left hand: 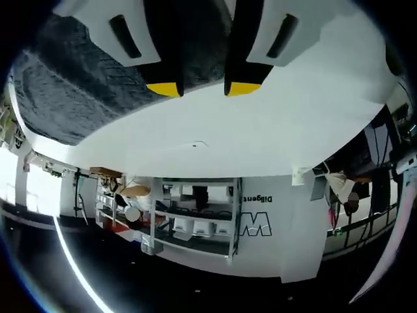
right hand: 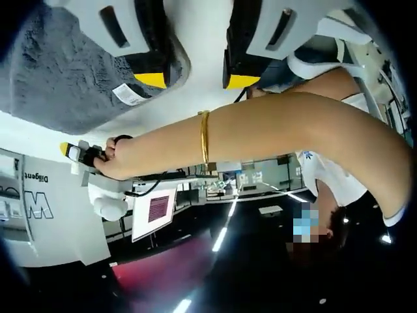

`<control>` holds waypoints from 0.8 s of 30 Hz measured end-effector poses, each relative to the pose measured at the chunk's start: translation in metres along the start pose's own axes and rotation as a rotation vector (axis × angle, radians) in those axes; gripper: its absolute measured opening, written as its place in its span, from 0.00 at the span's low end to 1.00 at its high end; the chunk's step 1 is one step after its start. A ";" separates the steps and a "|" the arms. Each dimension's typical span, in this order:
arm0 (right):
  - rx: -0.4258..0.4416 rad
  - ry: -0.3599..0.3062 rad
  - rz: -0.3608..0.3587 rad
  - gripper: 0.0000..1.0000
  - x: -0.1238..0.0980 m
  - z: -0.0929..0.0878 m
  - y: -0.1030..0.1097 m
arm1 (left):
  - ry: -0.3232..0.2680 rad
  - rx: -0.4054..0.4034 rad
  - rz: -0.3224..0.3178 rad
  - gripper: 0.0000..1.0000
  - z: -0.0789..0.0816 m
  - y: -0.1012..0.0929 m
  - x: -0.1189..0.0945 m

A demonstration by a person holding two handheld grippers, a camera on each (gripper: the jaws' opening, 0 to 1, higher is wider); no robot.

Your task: Open the folded towel by lifting each exposed corner and separating the folded layers until the towel lies flat within the target outline without major curled edges

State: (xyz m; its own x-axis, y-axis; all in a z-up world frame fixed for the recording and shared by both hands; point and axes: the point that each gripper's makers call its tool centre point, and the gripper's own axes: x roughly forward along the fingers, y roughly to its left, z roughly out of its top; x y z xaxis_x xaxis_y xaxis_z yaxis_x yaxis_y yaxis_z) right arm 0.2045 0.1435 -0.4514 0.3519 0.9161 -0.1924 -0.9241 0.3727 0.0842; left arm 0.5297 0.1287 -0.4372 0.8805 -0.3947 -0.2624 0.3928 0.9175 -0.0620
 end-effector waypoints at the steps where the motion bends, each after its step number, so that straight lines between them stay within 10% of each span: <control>1: -0.004 -0.001 -0.005 0.28 -0.002 0.000 -0.001 | -0.003 -0.003 -0.001 0.25 0.001 -0.003 -0.002; 24: -0.091 -0.070 -0.279 0.40 -0.092 0.017 -0.067 | -0.117 0.018 -0.031 0.43 0.007 -0.068 -0.067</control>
State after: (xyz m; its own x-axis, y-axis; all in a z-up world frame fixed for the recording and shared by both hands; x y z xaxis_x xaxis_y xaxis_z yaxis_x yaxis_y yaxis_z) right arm 0.2366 0.0364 -0.4229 0.6006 0.7893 -0.1280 -0.7987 0.5995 -0.0512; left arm 0.4458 0.0921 -0.4083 0.8924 -0.4269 -0.1461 0.4242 0.9041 -0.0508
